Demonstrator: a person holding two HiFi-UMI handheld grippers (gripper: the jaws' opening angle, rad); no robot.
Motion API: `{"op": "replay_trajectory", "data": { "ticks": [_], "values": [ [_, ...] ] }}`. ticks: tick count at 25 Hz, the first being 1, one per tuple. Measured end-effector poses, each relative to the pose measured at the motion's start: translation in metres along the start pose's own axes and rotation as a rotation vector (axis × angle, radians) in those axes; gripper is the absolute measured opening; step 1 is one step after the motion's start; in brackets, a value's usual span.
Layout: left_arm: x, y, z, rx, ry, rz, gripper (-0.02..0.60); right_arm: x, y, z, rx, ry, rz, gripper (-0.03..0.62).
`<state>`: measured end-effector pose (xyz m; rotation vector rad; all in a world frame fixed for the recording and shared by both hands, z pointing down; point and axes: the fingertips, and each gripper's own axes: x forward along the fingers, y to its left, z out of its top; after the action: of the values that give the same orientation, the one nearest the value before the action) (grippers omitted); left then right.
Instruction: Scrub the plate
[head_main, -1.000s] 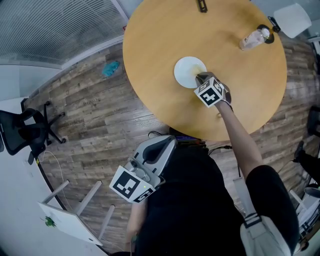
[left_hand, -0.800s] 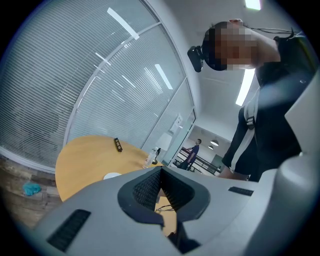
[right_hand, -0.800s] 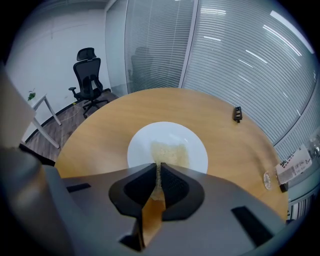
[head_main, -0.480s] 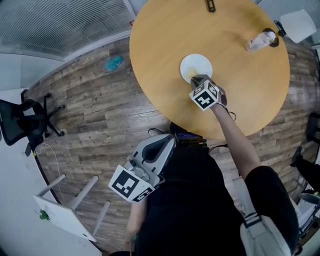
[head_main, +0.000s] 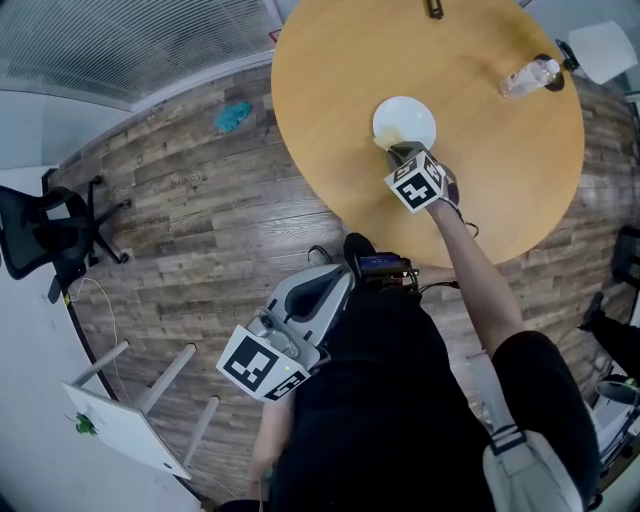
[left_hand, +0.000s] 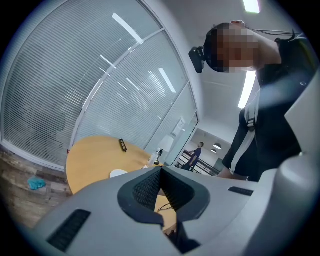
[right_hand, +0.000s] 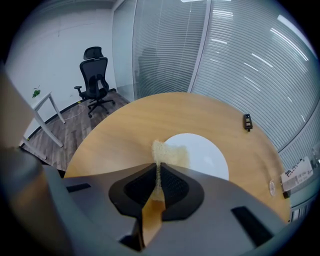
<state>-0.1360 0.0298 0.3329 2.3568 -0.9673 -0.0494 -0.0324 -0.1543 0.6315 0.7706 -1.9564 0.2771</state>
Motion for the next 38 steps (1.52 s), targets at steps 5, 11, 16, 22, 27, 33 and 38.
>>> {"op": "replay_trajectory", "data": {
  "ticks": [5, 11, 16, 22, 27, 33, 38],
  "values": [
    [-0.021, -0.002, 0.001, 0.007, -0.019, -0.049, 0.011, -0.019, 0.014, -0.006, 0.053, 0.007, -0.019, 0.026],
    [-0.057, -0.013, 0.003, 0.001, -0.048, -0.138, 0.011, -0.067, 0.053, -0.03, 0.134, 0.009, -0.055, 0.026],
    [-0.077, -0.005, -0.015, 0.055, 0.006, -0.172, 0.011, -0.118, 0.104, -0.067, 0.27, -0.006, -0.08, 0.026],
    [-0.071, -0.01, -0.08, 0.042, 0.167, -0.286, 0.011, -0.189, 0.138, -0.158, 0.395, 0.061, -0.192, 0.026],
    [-0.053, -0.039, -0.085, 0.116, 0.2, -0.37, 0.011, -0.24, 0.152, -0.226, 0.559, 0.108, -0.283, 0.026],
    [-0.036, -0.058, -0.088, 0.15, 0.226, -0.391, 0.011, -0.259, 0.178, -0.217, 0.508, 0.064, -0.118, 0.026],
    [-0.007, -0.08, -0.084, 0.134, 0.203, -0.355, 0.011, -0.3, 0.168, -0.168, 0.453, -0.157, 0.046, 0.026]
  ]
}}
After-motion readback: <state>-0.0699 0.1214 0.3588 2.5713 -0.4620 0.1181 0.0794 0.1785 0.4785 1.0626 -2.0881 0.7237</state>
